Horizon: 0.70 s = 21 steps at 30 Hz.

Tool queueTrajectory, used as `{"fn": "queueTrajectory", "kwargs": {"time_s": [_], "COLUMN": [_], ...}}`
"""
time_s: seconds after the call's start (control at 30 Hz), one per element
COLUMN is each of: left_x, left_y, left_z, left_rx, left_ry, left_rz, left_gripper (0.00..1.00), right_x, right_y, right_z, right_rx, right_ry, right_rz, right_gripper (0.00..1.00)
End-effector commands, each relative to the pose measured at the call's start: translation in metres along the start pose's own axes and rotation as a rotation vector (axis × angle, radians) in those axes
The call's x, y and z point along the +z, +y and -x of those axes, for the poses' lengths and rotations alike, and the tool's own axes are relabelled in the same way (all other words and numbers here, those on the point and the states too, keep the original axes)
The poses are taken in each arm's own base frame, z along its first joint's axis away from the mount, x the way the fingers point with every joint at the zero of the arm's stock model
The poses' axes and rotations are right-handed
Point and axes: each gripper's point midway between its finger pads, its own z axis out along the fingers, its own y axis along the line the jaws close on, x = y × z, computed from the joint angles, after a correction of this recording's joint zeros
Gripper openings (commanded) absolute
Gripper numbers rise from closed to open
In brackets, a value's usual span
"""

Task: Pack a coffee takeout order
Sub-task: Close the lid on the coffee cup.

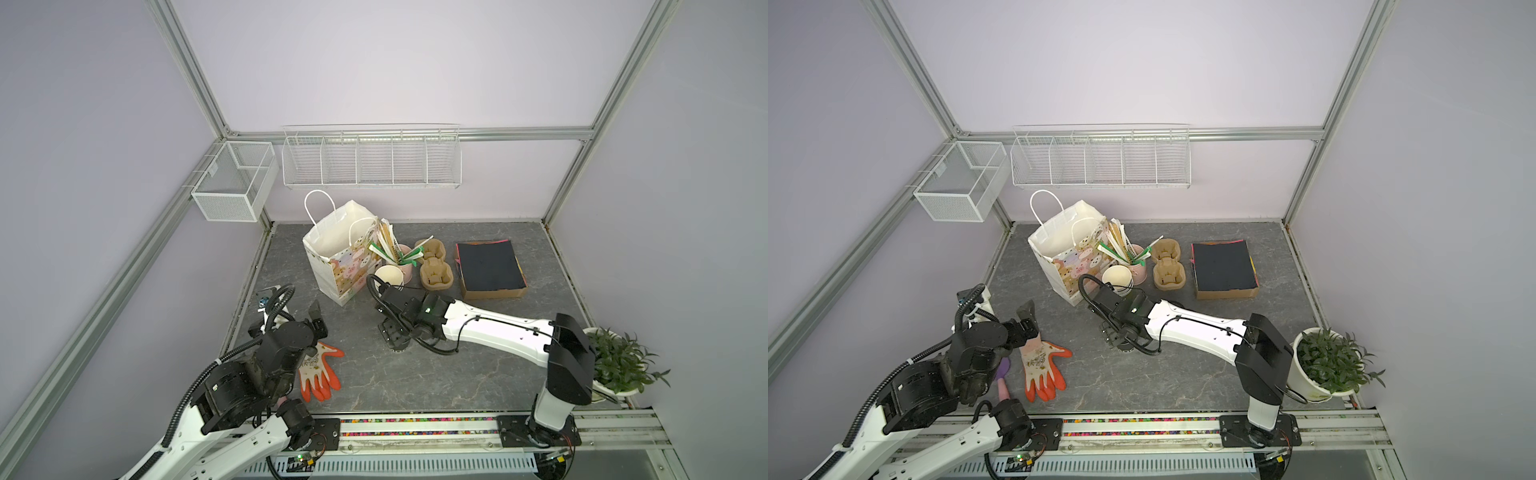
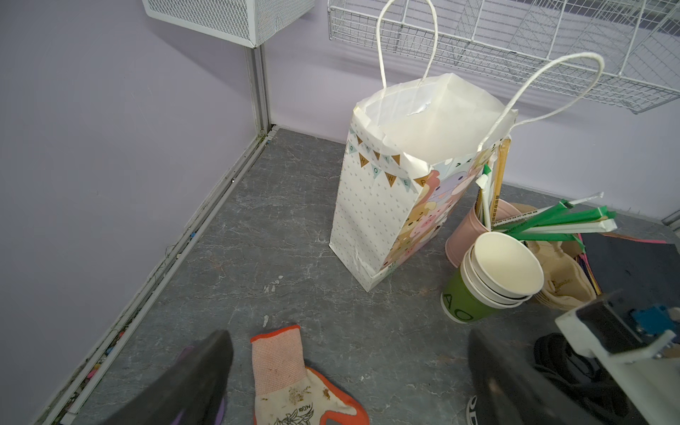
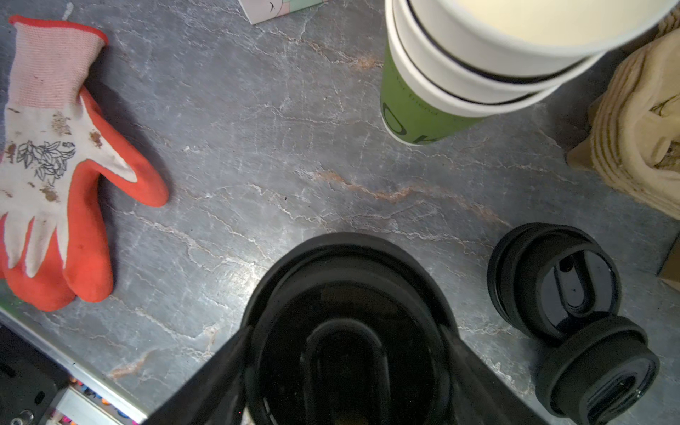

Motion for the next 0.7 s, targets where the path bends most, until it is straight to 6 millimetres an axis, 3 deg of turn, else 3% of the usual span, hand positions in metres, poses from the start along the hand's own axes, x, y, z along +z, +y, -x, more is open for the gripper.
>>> {"fn": "queueTrajectory", "kwargs": {"time_s": [0.0, 0.5, 0.67], "left_x": [0.002, 0.002, 0.003], "left_y": [0.006, 0.005, 0.005], "left_z": [-0.008, -0.009, -0.010], "left_rx": [0.043, 0.043, 0.049], "left_ry": [0.024, 0.025, 0.030], "left_rz": [0.029, 0.028, 0.030], "left_gripper": [1.00, 1.00, 1.00], "right_x": [0.011, -0.017, -0.016], "right_y": [0.003, 0.004, 0.006], "right_z": [-0.043, -0.007, -0.002], "right_rx": [-0.013, -0.064, -0.069], "right_ry": [0.159, 0.062, 0.056], "right_rz": [0.015, 0.005, 0.022], "right_gripper": [0.81, 0.83, 0.84]}}
